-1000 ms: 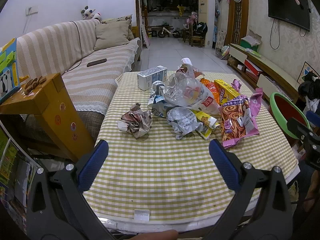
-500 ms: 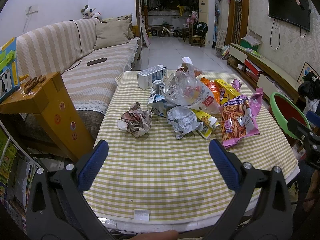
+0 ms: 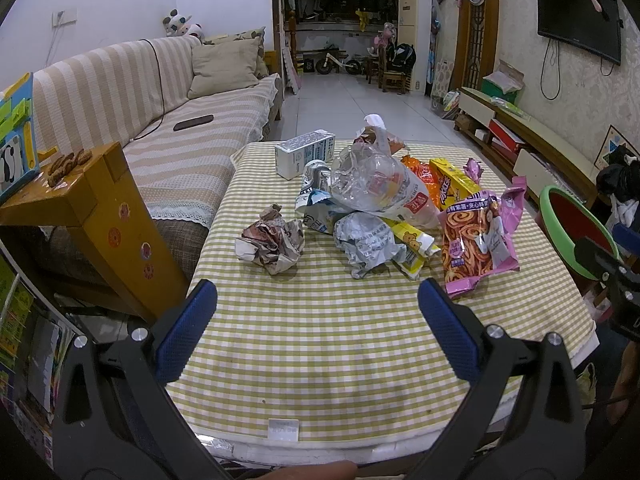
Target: Collect trash
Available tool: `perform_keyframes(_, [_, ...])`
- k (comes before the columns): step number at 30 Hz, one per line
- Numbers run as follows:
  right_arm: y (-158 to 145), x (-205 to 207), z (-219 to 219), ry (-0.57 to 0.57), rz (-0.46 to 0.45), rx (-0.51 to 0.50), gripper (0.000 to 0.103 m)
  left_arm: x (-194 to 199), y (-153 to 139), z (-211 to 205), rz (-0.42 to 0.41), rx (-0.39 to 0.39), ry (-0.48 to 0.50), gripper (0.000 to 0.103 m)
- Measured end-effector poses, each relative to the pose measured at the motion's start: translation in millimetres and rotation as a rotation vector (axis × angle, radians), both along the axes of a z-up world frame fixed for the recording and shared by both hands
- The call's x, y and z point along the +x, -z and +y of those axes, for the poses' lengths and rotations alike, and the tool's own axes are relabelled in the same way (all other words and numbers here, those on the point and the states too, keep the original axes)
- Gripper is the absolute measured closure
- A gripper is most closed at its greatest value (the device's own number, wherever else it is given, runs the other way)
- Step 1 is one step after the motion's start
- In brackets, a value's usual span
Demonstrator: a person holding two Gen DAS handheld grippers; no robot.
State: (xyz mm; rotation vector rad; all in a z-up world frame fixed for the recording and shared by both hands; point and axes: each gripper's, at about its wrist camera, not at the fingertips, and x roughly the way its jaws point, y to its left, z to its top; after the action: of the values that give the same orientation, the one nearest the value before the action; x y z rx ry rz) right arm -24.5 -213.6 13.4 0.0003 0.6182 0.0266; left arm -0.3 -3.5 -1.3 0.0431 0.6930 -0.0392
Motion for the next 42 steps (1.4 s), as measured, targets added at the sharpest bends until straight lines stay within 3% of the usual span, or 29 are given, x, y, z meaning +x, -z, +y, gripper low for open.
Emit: perform_keyframes(42, [5.2, 1.7, -0.5, -0.004, 0.020, -0.001, 0.007, 1.4, 2.6, 3.4, 0.011, -0.011, -0.004, 0.005])
